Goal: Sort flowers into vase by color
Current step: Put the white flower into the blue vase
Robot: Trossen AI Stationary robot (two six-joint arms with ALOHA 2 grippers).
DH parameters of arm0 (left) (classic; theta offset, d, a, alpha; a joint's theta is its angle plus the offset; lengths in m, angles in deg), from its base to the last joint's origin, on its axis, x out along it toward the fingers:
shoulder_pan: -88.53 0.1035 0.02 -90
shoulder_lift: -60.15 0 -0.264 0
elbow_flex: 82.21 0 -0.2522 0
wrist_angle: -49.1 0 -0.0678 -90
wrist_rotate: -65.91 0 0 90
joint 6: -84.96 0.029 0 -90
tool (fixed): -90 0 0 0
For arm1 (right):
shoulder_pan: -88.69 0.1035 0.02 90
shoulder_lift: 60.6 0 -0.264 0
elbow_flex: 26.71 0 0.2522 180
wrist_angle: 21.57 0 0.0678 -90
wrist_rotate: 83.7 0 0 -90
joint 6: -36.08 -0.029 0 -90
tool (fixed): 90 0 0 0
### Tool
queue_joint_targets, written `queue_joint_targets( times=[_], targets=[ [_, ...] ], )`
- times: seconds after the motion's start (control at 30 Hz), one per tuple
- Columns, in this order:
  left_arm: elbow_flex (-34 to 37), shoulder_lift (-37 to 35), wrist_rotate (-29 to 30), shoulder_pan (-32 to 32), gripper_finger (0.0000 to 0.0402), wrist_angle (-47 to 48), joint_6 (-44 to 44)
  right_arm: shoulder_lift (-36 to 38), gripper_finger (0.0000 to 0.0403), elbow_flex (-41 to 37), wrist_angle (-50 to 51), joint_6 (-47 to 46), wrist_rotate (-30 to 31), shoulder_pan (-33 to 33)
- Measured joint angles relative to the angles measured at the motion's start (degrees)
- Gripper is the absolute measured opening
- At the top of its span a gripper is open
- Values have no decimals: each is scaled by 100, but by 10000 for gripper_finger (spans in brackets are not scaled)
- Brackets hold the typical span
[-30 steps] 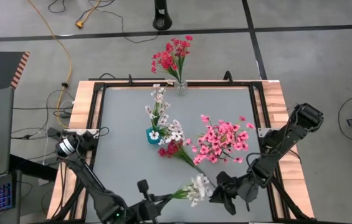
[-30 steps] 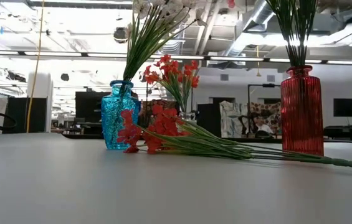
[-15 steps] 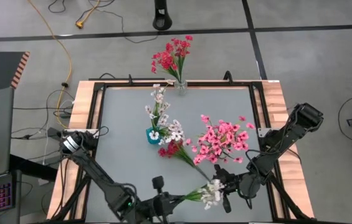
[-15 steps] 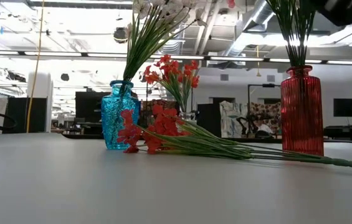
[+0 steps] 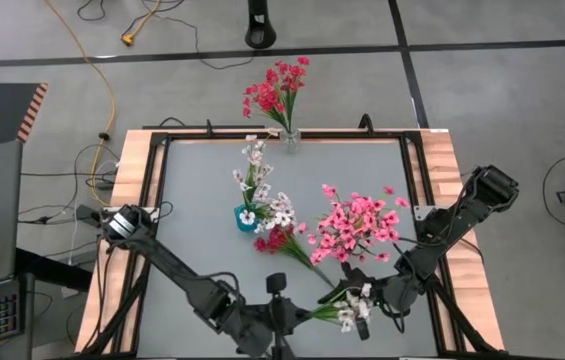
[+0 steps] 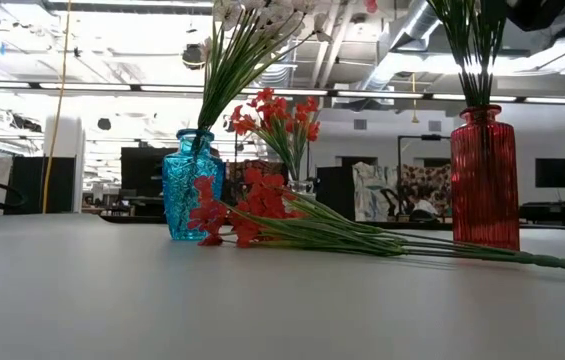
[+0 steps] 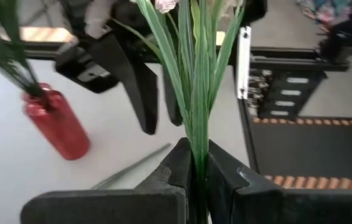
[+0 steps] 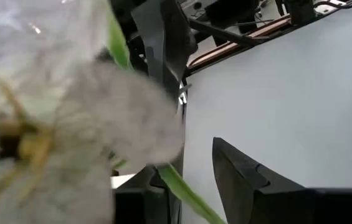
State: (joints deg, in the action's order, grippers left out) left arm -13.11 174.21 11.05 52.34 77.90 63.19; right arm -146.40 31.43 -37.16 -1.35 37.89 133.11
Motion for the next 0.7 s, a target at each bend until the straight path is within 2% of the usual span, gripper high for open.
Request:
queue_joint_targets(
  times=[0.33, 0.7],
  targets=[
    [0, 0, -1224, 318, 15, -2, -9, 0, 117, 0, -267, 0, -7, 0],
    [2, 4, -1541, 535, 51, 11, -128, 0, 117, 0, -299, -6, -4, -40]
  ],
)
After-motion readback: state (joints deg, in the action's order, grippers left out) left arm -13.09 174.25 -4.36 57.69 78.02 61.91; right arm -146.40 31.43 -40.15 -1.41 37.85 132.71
